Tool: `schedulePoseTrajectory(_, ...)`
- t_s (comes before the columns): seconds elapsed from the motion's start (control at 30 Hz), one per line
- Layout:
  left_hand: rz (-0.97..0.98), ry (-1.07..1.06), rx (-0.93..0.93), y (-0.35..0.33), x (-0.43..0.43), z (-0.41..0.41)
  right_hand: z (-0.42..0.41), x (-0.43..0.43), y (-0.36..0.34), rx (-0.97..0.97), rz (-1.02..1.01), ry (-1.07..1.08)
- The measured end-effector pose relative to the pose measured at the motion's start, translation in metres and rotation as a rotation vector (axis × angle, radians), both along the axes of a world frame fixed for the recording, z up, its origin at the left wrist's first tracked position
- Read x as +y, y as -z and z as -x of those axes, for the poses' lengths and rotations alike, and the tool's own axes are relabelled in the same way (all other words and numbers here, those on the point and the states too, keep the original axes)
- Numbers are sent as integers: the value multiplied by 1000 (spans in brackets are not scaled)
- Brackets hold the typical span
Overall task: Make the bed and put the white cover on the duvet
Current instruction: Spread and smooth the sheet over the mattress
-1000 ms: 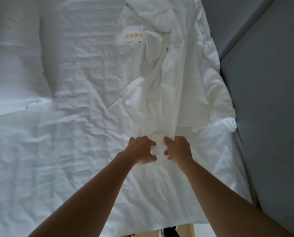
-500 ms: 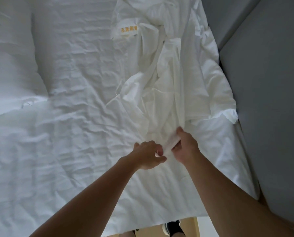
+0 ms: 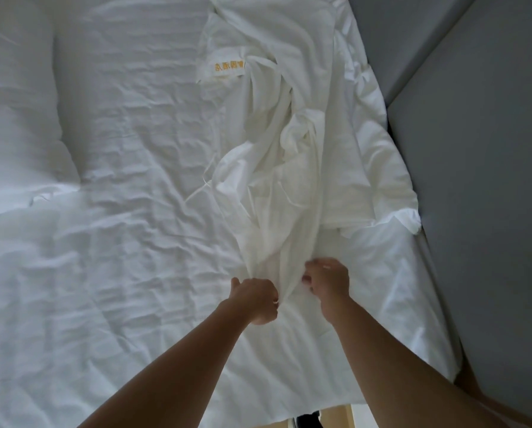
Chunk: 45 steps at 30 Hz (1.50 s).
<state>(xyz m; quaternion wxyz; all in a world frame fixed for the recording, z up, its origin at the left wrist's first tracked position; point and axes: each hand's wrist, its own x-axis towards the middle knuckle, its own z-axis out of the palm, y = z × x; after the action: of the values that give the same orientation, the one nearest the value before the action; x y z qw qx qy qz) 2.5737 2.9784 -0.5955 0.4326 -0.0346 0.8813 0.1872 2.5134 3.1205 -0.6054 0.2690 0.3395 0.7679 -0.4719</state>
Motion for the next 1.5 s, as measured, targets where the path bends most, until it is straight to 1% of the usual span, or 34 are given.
schedulePoseTrajectory(0.07,12,27,6,1,3,-4,23,-14,-7,117,-55,-60)
schedulePoseTrajectory(0.17,14,38,-10,-3,7,0,57,-36,-14,255,-171,-263)
schedulePoseTrajectory(0.2,34,58,-28,-6,8,1,66,-41,-15,300,-225,-298)
schedulePoseTrajectory(0.27,62,41,-30,-10,8,10,78,-45,-17,376,-343,-272)
schedulePoseTrajectory(0.3,33,-65,-10,-13,8,15,79,-43,-19,403,-389,-221)
schedulePoseTrajectory(0.33,-38,-249,23,-17,8,23,77,-37,-23,429,-435,-150)
schedulePoseTrajectory(0.37,-165,-512,35,-21,7,31,72,-28,-27,465,-486,-79)
schedulePoseTrajectory(0.4,-349,-845,3,-24,8,40,65,-16,-30,506,-535,-12)
schedulePoseTrajectory(0.43,-549,-1182,-81,-23,9,48,56,-3,-31,540,-570,53)
schedulePoseTrajectory(0.47,-726,-1442,-179,-23,10,55,46,11,-31,560,-591,117)
schedulePoseTrajectory(0.5,-864,-1629,-245,-20,10,61,38,25,-32,541,-597,175)
schedulePoseTrajectory(0.53,-973,-1782,-270,-15,10,65,31,37,-32,495,-598,217)
schedulePoseTrajectory(0.57,-1043,-1900,-258,-9,9,68,29,46,-33,435,-593,233)
schedulePoseTrajectory(0.6,-1092,-1994,-234,-4,9,70,29,53,-33,373,-584,229)
schedulePoseTrajectory(0.67,-1143,-2120,-145,0,6,76,40,57,-31,265,-565,189)
schedulePoseTrajectory(0.73,-1138,-2154,-1,-1,2,79,59,51,-30,260,-591,155)
schedulePoseTrajectory(0.77,-1117,-2143,78,-4,0,80,68,44,-33,312,-614,129)
schedulePoseTrajectory(0.8,-1095,-2122,155,-4,-2,79,77,37,-36,412,-655,69)
schedulePoseTrajectory(0.83,-1046,-2070,233,-8,-3,78,86,28,-41,560,-702,-46)
schedulePoseTrajectory(0.9,-949,-1884,375,-14,0,74,107,6,-52,958,-794,-408)
schedulePoseTrajectory(0.93,-931,-1791,420,-16,3,71,120,-8,-57,1147,-803,-606)
schedulePoseTrajectory(0.97,-920,-1720,442,-17,6,67,136,-23,-60,1283,-773,-799)
schedulePoseTrajectory(1.0,-919,-1677,450,-15,9,65,152,-37,-64,1346,-728,-977)
schedulePoseTrajectory(1.03,-914,-1651,444,-15,11,64,167,-50,-66,1319,-696,-1131)
schedulePoseTrajectory(1.07,-921,-1641,433,-14,13,64,178,-61,-69,1205,-698,-1244)
schedulePoseTrajectory(1.1,-931,-1629,421,-14,13,63,188,-67,-70,1044,-736,-1301)
schedulePoseTrajectory(1.13,-946,-1621,416,-12,13,64,199,-69,-70,883,-781,-1314)
schedulePoseTrajectory(1.17,-944,-1612,414,-13,11,66,209,-67,-71,763,-829,-1300)
schedulePoseTrajectory(1.23,-910,-1589,415,-11,7,71,226,-55,-74,635,-885,-1284)
schedulePoseTrajectory(1.3,-882,-1554,421,-13,5,77,238,-35,-73,622,-860,-1280)
schedulePoseTrajectory(1.33,-875,-1551,422,-15,4,80,241,-24,-71,655,-812,-1267)
schedulePoseTrajectory(1.4,-877,-1563,422,-17,4,89,240,1,-64,798,-742,-1212)
schedulePoseTrajectory(1.47,-884,-1584,417,-19,3,98,228,28,-58,921,-795,-1188)
schedulePoseTrajectory(1.5,-888,-1593,409,-21,3,103,219,40,-56,930,-850,-1231)
